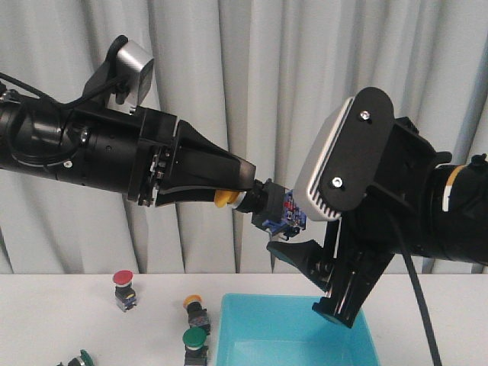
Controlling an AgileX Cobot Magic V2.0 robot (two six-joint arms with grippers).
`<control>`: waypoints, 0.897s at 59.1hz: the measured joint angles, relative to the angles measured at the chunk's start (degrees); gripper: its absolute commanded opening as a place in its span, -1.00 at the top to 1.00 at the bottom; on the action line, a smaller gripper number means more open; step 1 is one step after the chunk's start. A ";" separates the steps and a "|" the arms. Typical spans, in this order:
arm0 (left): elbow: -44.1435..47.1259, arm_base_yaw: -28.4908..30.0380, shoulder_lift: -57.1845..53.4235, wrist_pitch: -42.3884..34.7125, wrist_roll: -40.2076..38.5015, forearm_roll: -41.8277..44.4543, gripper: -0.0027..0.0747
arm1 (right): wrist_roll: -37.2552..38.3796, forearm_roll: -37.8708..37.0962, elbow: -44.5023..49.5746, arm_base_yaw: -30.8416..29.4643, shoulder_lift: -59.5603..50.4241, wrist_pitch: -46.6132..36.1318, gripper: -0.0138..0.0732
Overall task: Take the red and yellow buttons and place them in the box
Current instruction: 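Grasp the yellow button with the right gripper, then open the left gripper and pull it away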
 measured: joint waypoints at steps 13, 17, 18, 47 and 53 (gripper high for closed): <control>0.00 -0.51 0.00 0.00 0.00 0.00 0.88 | 0.00 0.47 0.00 0.00 0.00 -1.08 -0.66; 0.00 -0.89 0.00 0.00 0.05 0.00 0.88 | 0.00 1.28 0.00 0.00 0.06 -1.21 -0.65; 0.00 -1.00 0.00 0.00 0.05 0.00 0.88 | 0.00 1.49 0.00 0.00 0.13 -1.22 -0.65; 0.00 -2.21 0.00 0.00 0.23 0.00 0.88 | -0.46 4.45 0.00 0.00 1.58 -1.05 -0.01; 0.00 -2.21 0.00 -0.10 0.23 -0.25 0.88 | -0.46 5.28 0.00 0.00 1.58 -0.62 0.32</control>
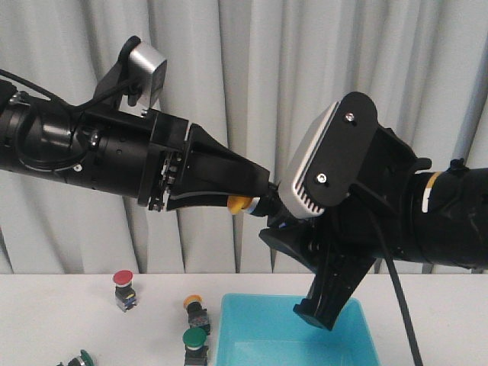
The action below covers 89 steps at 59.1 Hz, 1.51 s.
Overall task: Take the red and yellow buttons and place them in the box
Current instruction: 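Open the left gripper and pull it away, then lower the yellow button into the blue box and open right gripper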
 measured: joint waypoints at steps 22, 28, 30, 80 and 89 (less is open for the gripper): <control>0.00 0.00 0.00 0.07 -0.18 -0.30 0.78 | 0.00 2.65 0.00 0.00 0.00 0.62 0.70; 0.00 0.00 0.00 -0.52 -0.18 -0.30 0.59 | 0.00 2.65 0.00 0.00 0.00 0.62 0.69; 0.00 0.00 0.00 -1.03 -0.18 -0.30 0.52 | 0.00 2.65 0.00 0.00 0.00 0.44 0.69; 0.00 1.08 -6.85 -16.03 4.29 25.33 0.52 | 9.93 -5.77 0.00 -0.16 0.53 -1.31 0.65; 0.00 1.31 -11.04 -10.29 -1.59 47.22 0.95 | 25.40 -16.45 0.00 -0.16 1.94 -2.73 0.65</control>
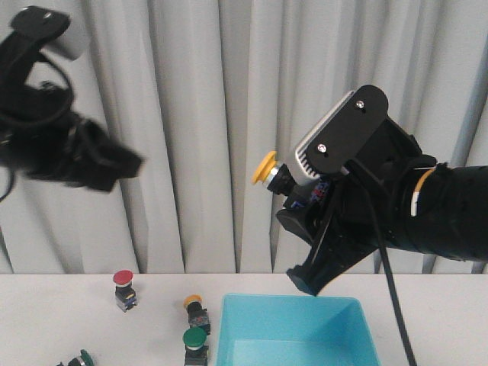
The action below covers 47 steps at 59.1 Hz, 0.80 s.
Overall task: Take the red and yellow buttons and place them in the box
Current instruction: 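Lower the yellow button into the blue box and open right gripper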
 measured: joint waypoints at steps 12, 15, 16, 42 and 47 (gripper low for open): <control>0.12 0.15 -1.32 10.39 -9.24 17.84 0.95 | 26.03 -17.25 0.00 0.00 6.13 2.92 0.65; 0.66 0.28 -1.53 11.10 -10.36 19.07 0.95 | 32.12 -20.70 0.00 0.00 8.50 4.71 0.65; 0.96 0.28 -1.53 11.21 -10.52 19.34 0.95 | 33.41 -21.46 0.00 0.00 9.61 5.15 0.65; 9.23 0.28 -3.38 11.61 -11.23 19.75 0.95 | 47.97 -22.89 0.00 -2.42 30.00 8.48 0.65; 9.29 0.28 -3.45 11.44 -11.23 19.75 0.95 | 47.63 -17.58 0.00 -5.14 31.73 8.13 0.65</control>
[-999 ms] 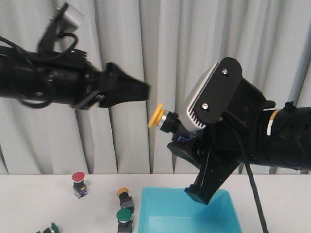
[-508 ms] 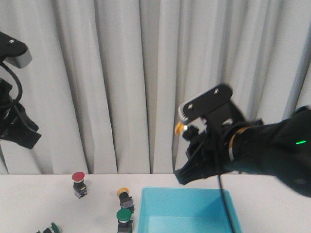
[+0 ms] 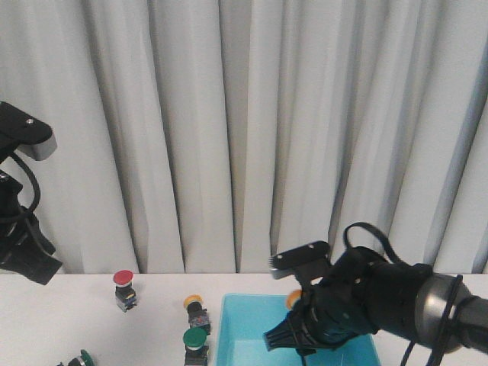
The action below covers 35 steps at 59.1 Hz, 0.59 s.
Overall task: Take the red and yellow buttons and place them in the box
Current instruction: 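Lower the yellow button into the blue box and open right gripper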
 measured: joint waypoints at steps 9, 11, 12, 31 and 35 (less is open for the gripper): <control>0.00 0.00 -0.06 -0.14 -0.04 0.00 0.95 | -8.73 13.03 0.00 -4.45 1.75 0.00 0.65; 0.00 0.00 -0.06 -0.14 -0.04 0.00 0.95 | -11.16 15.68 0.00 -5.08 2.14 0.00 0.65; 0.00 0.00 -0.06 -0.14 -0.04 0.00 0.95 | -12.80 16.94 0.00 -5.50 2.36 0.06 0.64; 0.00 0.00 -0.06 -0.34 -0.18 0.00 0.95 | -21.94 27.00 0.00 -8.92 7.01 1.61 0.52; 0.00 0.00 -0.06 -0.73 -0.33 0.00 0.95 | -24.13 27.23 0.00 -8.92 7.24 1.69 0.43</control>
